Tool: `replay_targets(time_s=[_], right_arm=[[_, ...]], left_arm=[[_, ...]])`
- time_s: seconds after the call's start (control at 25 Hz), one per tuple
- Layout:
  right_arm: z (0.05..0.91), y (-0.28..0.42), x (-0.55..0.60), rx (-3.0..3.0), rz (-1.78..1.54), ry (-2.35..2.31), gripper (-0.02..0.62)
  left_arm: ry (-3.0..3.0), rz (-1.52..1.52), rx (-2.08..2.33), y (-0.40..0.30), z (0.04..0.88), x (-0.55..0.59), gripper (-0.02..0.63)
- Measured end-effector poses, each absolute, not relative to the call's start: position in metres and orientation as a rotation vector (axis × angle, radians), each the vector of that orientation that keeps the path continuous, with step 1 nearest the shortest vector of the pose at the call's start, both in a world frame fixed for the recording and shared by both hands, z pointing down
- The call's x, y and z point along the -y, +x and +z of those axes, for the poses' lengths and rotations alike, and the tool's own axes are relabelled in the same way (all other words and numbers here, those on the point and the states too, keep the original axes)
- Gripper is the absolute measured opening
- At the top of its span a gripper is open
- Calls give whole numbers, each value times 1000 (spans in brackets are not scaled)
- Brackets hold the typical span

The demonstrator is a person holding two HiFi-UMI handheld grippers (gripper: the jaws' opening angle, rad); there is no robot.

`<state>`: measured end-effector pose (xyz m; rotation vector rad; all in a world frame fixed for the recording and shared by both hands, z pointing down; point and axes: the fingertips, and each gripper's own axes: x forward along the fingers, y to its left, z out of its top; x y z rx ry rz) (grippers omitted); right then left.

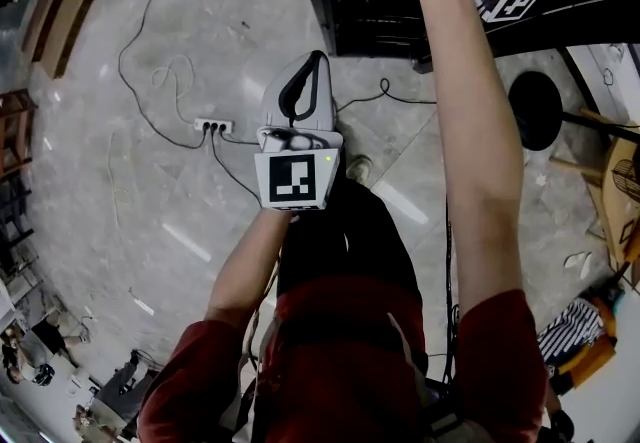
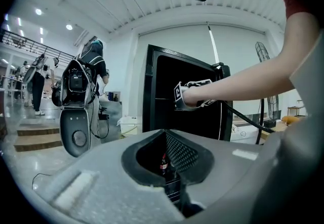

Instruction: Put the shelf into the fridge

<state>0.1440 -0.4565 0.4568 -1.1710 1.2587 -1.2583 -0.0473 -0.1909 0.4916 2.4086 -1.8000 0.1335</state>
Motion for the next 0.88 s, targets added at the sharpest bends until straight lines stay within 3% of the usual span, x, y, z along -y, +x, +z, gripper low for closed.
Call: replay_targets(time_s=[0.88], right_arm=[[461, 138, 501, -1256, -1295, -1197, 8]], left_arm=[[2362, 118, 1822, -55, 492, 187, 5]])
